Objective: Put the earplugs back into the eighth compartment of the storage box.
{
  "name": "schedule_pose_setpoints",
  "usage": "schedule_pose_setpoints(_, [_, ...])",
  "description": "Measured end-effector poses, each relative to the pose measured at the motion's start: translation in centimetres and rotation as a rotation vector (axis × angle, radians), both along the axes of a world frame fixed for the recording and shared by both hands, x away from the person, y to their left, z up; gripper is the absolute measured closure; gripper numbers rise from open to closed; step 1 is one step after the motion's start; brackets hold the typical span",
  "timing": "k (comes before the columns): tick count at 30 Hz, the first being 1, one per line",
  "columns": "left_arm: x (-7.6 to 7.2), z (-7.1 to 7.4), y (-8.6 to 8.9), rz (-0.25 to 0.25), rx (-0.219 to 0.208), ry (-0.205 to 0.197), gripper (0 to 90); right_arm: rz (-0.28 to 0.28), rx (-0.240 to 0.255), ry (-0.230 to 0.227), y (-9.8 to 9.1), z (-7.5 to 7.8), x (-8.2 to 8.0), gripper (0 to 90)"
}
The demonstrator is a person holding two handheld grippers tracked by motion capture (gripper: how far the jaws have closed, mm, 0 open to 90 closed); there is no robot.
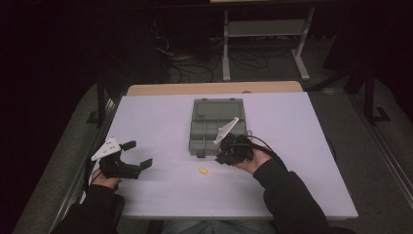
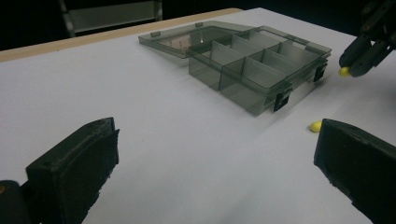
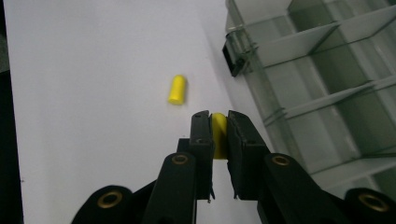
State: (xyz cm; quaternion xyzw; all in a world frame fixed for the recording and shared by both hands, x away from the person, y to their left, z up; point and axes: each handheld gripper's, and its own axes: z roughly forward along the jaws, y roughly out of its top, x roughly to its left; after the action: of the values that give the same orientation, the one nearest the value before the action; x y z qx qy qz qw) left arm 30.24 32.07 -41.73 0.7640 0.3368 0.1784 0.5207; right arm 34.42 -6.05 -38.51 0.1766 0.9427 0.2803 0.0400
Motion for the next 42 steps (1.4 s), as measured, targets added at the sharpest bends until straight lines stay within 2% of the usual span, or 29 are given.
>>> schedule_pose_setpoints(3, [0.0,0.0,0.0,0.000,0.000,0.000,0.0,-0.010,0.006,-0.018,-0.5,0.9,0.2,79.6])
schedule_pose_setpoints(9, [0.0,0.0,0.0,0.000,0.001,0.000,0.0,-0.032,0.018,-0.036,-1.3,1.6,0.8,79.6])
schedule_pose_setpoints(22, [0.0,0.0,0.0,0.000,-0.001,0.002,0.0,-0.096,0.037,-0.057,-3.2,1.9,2.0,79.6])
schedule_pose_setpoints(42, [0.0,0.0,0.0,-0.001,0.000,0.004,0.0,-0.157,0.046,-0.046,-5.2,1.8,3.2,79.4])
